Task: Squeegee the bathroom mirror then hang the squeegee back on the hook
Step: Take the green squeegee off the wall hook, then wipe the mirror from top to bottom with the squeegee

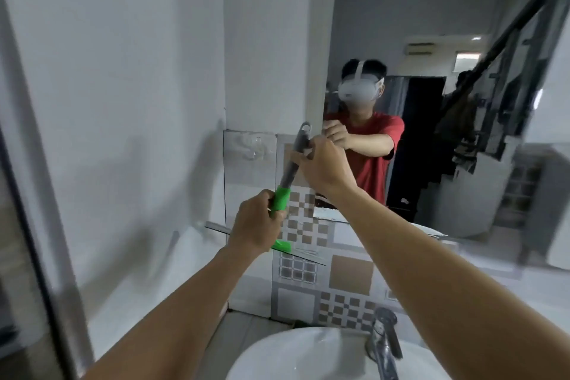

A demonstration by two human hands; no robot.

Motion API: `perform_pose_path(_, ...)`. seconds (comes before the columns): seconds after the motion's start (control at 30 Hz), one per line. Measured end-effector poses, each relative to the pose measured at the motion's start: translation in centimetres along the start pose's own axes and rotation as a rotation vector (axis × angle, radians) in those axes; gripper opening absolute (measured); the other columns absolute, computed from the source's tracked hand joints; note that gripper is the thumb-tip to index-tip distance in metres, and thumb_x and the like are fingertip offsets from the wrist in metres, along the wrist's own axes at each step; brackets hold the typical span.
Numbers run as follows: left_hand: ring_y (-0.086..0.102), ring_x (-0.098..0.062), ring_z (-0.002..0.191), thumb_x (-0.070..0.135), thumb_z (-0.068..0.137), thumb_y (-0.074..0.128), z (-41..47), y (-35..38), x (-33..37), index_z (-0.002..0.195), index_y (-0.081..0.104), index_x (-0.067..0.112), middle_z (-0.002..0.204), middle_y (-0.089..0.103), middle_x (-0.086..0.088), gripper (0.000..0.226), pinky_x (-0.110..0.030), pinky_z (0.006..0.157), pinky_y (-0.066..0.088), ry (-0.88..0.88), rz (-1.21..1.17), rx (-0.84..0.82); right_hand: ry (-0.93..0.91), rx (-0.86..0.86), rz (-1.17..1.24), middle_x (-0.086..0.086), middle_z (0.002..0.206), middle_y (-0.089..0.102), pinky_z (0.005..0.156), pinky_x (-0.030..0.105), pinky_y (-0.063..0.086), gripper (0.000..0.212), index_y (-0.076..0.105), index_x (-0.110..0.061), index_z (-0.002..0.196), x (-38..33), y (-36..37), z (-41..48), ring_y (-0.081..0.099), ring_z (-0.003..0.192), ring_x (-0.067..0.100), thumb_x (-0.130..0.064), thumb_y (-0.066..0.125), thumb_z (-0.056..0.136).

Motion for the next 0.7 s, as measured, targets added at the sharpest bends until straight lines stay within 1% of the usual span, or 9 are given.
perform_pose_path(0.07, 0.065, -0.019, 0.083, 0.022, 0.095, 0.068, -0.4, -1.0, 2.1, 0.112, 0.065, 0.010, 0.100, 0.072, -0.003, 0.022, -0.029, 0.075, 0.051, 0.059, 0.069, -0.044, -0.031, 0.057, -0.070, 0.007, 0.093, 0.069, 0.074, 0.044, 0.054, 0.039, 0.061, -0.009, 0.102, 0.4, -3.2, -1.1, 0.066, 0.087, 0.029, -0.042, 0.074, 0.086)
perform_pose_path(0.13, 0.067, -0.023, 0.081, 0.022, 0.097, 0.064, -0.5, -1.8, 4.3, 0.109, 0.065, 0.011, 0.097, 0.073, -0.006, 0.016, -0.036, 0.075, 0.057, 0.107, 0.127, -0.086, -0.050, 0.120, -0.138, 0.003, 0.094, 0.063, 0.072, 0.043, 0.054, 0.045, 0.054, -0.010, 0.099, 0.9, -6.3, -2.4, 0.063, 0.087, 0.027, -0.046, 0.077, 0.083)
perform_pose_path(0.2, 0.067, -0.023, 0.076, 0.019, 0.097, 0.062, -0.5, -2.4, 6.4, 0.108, 0.065, 0.015, 0.094, 0.071, -0.007, 0.012, -0.039, 0.071, 0.059, 0.143, 0.183, -0.118, -0.094, 0.177, -0.246, 0.007, 0.107, 0.058, 0.079, 0.043, 0.055, 0.051, 0.052, -0.012, 0.106, 1.6, -8.9, -3.6, 0.059, 0.100, 0.028, -0.049, 0.077, 0.081)
perform_pose_path(0.27, 0.067, -0.022, 0.074, 0.017, 0.096, 0.064, -0.5, -2.8, 8.3, 0.112, 0.065, 0.017, 0.094, 0.070, -0.006, 0.016, -0.037, 0.067, 0.057, 0.188, 0.251, -0.133, -0.163, 0.195, -0.408, 0.011, 0.121, 0.055, 0.095, 0.049, 0.050, 0.053, 0.054, -0.014, 0.117, 2.2, -10.9, -4.5, 0.050, 0.117, 0.033, -0.052, 0.071, 0.085)
perform_pose_path(0.33, 0.067, -0.022, 0.075, 0.014, 0.095, 0.066, -0.3, -2.9, 10.0, 0.116, 0.065, 0.016, 0.096, 0.071, -0.005, 0.021, -0.037, 0.069, 0.057, 0.237, 0.298, -0.153, -0.237, 0.168, -0.581, 0.010, 0.132, 0.051, 0.102, 0.057, 0.041, 0.045, 0.056, -0.020, 0.124, 2.6, -12.4, -5.1, 0.041, 0.128, 0.036, -0.051, 0.060, 0.093)
perform_pose_path(0.4, 0.067, -0.021, 0.080, 0.012, 0.094, 0.067, 0.0, -3.0, 11.8, 0.118, 0.066, 0.014, 0.100, 0.071, -0.005, 0.025, -0.037, 0.076, 0.057, 0.299, 0.322, -0.173, -0.303, 0.108, -0.708, 0.006, 0.138, 0.051, 0.104, 0.059, 0.036, 0.036, 0.057, -0.024, 0.128, 2.9, -13.6, -5.5, 0.039, 0.131, 0.034, -0.045, 0.050, 0.099)
perform_pose_path(0.5, 0.065, -0.021, 0.088, 0.007, 0.092, 0.068, 0.9, -3.1, 14.3, 0.119, 0.067, 0.012, 0.108, 0.070, -0.006, 0.028, -0.032, 0.077, 0.051, 0.422, 0.382, -0.163, -0.354, -0.017, -0.750, 0.000, 0.128, 0.060, 0.100, 0.053, 0.035, 0.029, 0.058, -0.027, 0.126, 2.9, -15.0, -5.8, 0.053, 0.121, 0.027, -0.039, 0.045, 0.103)
perform_pose_path(0.6, 0.066, -0.023, 0.088, 0.003, 0.090, 0.067, 2.5, -3.3, 16.2, 0.114, 0.069, 0.013, 0.105, 0.070, -0.007, 0.026, -0.031, 0.072, 0.047, 0.509, 0.402, -0.144, -0.383, -0.068, -0.793, 0.003, 0.121, 0.060, 0.091, 0.049, 0.047, 0.031, 0.055, -0.027, 0.130, 2.7, -15.9, -5.8, 0.060, 0.109, 0.027, -0.039, 0.049, 0.102)
perform_pose_path(0.7, 0.066, -0.026, 0.092, -0.002, 0.089, 0.065, 4.4, -3.9, 17.5, 0.111, 0.069, 0.012, 0.105, 0.069, -0.008, 0.027, -0.041, 0.078, 0.054, 0.578, 0.420, -0.112, -0.392, -0.050, -0.740, 0.005, 0.118, 0.059, 0.085, 0.047, 0.052, 0.032, 0.053, -0.024, 0.132, 2.5, -16.8, -5.2, 0.061, 0.104, 0.028, -0.034, 0.052, 0.102)
Point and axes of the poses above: each hand's wrist, its own z-axis towards the middle knuckle, its own y-axis out of the palm, x = y × z, the point moved 2 cm from there along z, towards the middle knuckle
